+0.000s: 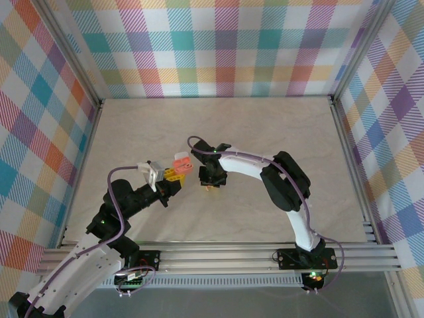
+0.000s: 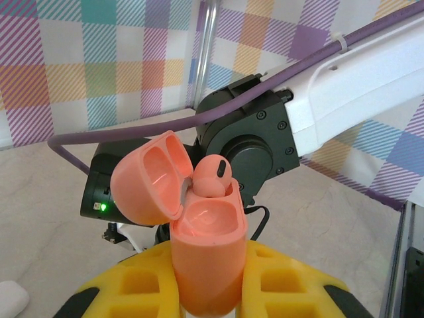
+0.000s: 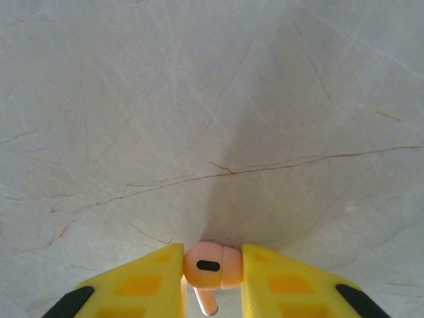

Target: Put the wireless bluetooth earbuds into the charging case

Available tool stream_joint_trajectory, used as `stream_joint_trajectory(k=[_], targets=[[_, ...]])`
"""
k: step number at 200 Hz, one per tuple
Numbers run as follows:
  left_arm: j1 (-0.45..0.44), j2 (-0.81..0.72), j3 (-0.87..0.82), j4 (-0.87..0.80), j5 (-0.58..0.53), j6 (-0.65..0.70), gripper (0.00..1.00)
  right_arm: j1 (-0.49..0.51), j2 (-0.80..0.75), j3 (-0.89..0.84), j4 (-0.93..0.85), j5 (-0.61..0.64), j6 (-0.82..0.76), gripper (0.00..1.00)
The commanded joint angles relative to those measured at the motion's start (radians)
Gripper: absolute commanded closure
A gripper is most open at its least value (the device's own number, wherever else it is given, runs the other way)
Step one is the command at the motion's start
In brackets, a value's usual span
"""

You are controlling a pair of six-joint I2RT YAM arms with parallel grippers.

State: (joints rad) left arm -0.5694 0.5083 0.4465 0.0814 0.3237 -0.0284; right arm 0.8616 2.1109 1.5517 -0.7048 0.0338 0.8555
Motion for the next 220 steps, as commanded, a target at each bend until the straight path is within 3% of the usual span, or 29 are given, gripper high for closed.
stream_joint_trajectory(k=[1, 112, 171, 220], targets=[[-0.009, -0.004, 0.006, 0.024, 0.012, 0.017, 1.0, 0.001, 0.023, 0.015, -0.035, 0.025, -0.029, 0.78], [-0.01, 0.053, 0.02, 0.076, 0.047, 0.007, 1.0, -0.064, -0.228, -0.103, 0.035, 0.038, -0.088, 0.81], [-0.01, 0.129, 0.038, 0.143, 0.072, -0.006, 1.0, -0.07, -0.455, -0.124, 0.008, 0.164, -0.146, 0.81], [-0.01, 0.282, 0.107, 0.203, 0.12, -0.018, 1.0, -0.069, -0.642, -0.169, 0.074, 0.251, -0.21, 0.81]])
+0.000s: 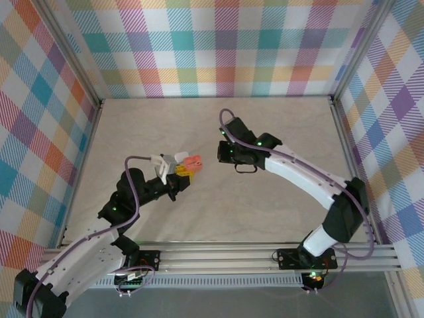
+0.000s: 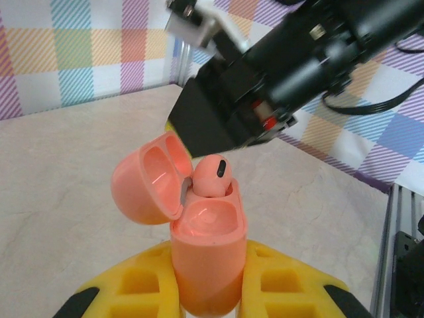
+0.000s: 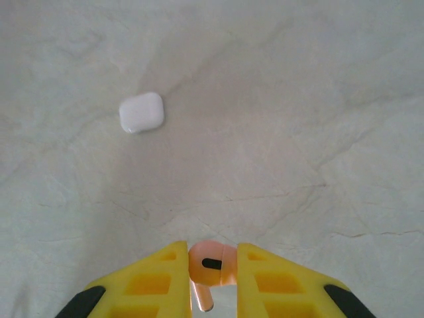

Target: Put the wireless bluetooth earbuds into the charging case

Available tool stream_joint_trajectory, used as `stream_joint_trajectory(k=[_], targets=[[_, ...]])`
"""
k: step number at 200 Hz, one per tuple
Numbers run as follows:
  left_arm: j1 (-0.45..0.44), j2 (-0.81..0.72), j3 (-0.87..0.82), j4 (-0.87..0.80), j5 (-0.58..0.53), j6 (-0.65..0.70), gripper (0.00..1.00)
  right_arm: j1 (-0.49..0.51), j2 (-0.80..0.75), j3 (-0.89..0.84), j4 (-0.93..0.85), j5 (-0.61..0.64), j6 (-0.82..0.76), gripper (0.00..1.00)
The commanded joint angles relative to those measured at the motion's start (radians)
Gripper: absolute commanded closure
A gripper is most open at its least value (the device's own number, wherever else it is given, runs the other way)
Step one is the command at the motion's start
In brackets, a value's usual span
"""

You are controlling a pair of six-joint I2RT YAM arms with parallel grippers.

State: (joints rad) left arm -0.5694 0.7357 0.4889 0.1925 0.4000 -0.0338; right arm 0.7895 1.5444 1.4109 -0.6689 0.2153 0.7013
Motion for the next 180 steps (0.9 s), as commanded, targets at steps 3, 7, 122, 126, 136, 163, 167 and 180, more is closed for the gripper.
stream_joint_trajectory(k=[3, 7, 122, 126, 136, 163, 167, 180], targets=[[-0.01, 0.067, 0.07, 0.098, 0.046, -0.015, 1.0, 0.004, -0.086, -0.031, 0.044, 0.072, -0.06, 0.81], [-0.01, 0.079, 0.076, 0.105, 0.047, -0.017, 1.0, 0.004, -0.097, -0.034, 0.05, 0.075, -0.068, 0.81], [-0.026, 0.284, 0.178, 0.23, -0.019, -0.077, 1.0, 0.078, -0.229, -0.038, 0.297, 0.024, -0.257, 0.81], [-0.027, 0.285, 0.178, 0.231, -0.02, -0.078, 1.0, 0.081, -0.227, -0.039, 0.308, 0.022, -0.264, 0.81], [-0.027, 0.29, 0.179, 0.234, -0.021, -0.082, 1.0, 0.083, -0.227, -0.038, 0.326, 0.011, -0.273, 0.81], [-0.028, 0.293, 0.179, 0.24, -0.024, -0.089, 1.0, 0.091, -0.215, -0.038, 0.376, -0.026, -0.29, 0.81], [-0.029, 0.293, 0.178, 0.241, -0.026, -0.089, 1.0, 0.092, -0.211, -0.038, 0.385, -0.033, -0.294, 0.81], [-0.03, 0.292, 0.18, 0.242, -0.03, -0.09, 1.0, 0.099, -0.204, -0.039, 0.407, -0.048, -0.3, 0.81]])
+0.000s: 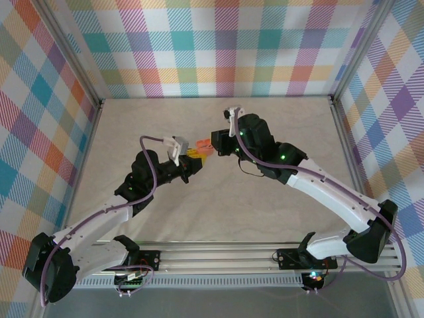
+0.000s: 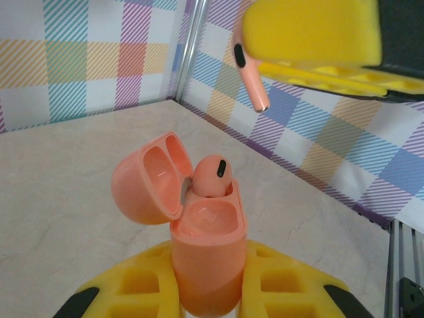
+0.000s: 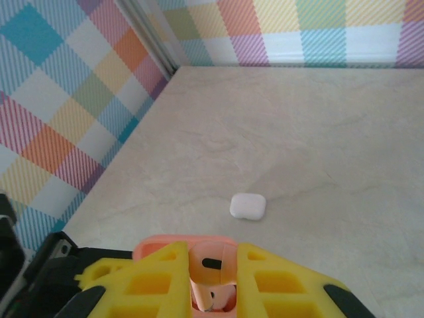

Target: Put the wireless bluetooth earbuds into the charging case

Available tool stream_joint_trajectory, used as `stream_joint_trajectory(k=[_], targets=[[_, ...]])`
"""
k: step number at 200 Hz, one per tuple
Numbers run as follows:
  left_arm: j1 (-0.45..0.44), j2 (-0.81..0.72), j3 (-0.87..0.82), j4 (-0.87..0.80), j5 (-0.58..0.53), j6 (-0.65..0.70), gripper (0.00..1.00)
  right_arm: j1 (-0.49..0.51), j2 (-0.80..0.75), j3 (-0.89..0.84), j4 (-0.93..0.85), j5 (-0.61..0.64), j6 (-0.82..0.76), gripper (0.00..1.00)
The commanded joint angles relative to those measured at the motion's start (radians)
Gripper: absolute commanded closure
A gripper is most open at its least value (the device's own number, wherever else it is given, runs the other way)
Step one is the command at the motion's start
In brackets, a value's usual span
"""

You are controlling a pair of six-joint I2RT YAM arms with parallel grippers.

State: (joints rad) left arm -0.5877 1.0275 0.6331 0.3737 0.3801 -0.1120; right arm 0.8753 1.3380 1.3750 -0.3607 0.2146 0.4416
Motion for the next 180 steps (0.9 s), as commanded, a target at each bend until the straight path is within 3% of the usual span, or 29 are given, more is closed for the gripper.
stream_joint_trajectory(k=[1, 180], targets=[[-0.012, -0.001, 0.036, 0.06, -0.01, -0.012, 1.0, 0.014, 0.003, -0.003, 0.1, -0.048, -0.042, 0.81], [-0.012, -0.029, 0.015, 0.111, -0.093, -0.072, 1.0, 0.062, 0.096, -0.026, 0.169, -0.042, -0.029, 0.81]])
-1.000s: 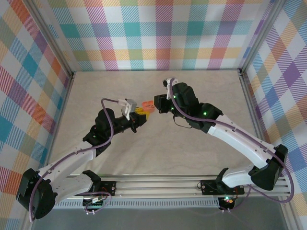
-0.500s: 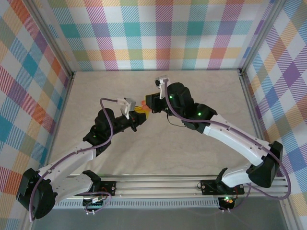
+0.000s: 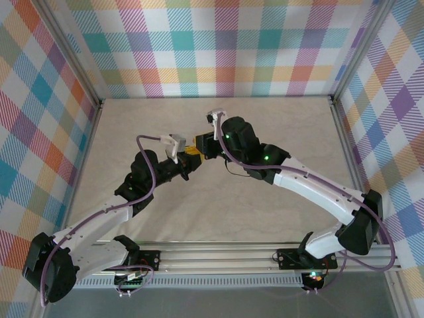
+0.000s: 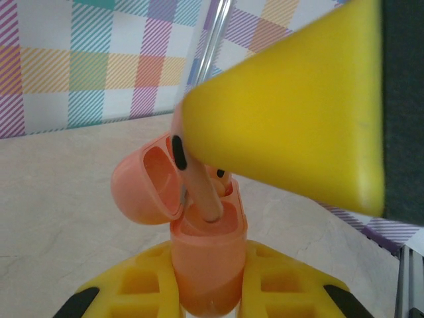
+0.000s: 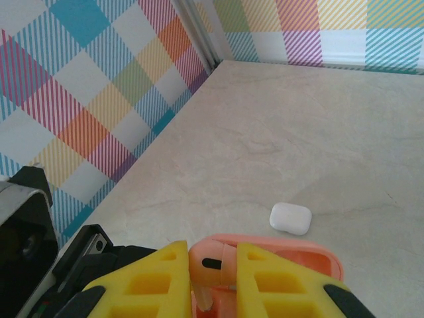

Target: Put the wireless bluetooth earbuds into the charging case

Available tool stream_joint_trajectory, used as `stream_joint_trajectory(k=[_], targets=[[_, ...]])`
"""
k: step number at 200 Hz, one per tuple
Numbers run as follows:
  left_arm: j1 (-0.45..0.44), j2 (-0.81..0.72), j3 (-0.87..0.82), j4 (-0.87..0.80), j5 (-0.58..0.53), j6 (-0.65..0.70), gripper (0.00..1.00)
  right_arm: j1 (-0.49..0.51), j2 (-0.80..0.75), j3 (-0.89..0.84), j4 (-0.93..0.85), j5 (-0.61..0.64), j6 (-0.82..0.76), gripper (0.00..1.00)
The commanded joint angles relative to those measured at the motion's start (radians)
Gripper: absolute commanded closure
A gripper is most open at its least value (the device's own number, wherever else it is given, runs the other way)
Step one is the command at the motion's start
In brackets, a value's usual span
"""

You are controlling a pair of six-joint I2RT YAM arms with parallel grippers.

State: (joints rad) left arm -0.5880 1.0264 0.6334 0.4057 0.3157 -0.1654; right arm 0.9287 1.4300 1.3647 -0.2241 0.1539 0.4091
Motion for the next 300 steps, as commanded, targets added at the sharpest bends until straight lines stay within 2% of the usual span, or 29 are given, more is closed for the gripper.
stream_joint_trajectory(k=[1, 101, 249, 300], targets=[[-0.011, -0.028, 0.014, 0.08, -0.029, -0.018, 1.0, 0.009, 0.004, -0.016, 0.032, 0.018, 0.005, 0.81], [-0.012, -0.043, -0.011, 0.119, -0.053, -0.036, 1.0, 0.014, -0.006, -0.036, 0.026, 0.047, 0.061, 0.81], [-0.012, -0.067, -0.013, 0.128, -0.081, -0.03, 1.0, 0.015, 0.0, -0.076, -0.006, -0.051, 0.076, 0.8], [-0.012, -0.066, -0.01, 0.13, -0.086, -0.026, 1.0, 0.015, 0.007, -0.085, -0.012, -0.043, 0.069, 0.8]])
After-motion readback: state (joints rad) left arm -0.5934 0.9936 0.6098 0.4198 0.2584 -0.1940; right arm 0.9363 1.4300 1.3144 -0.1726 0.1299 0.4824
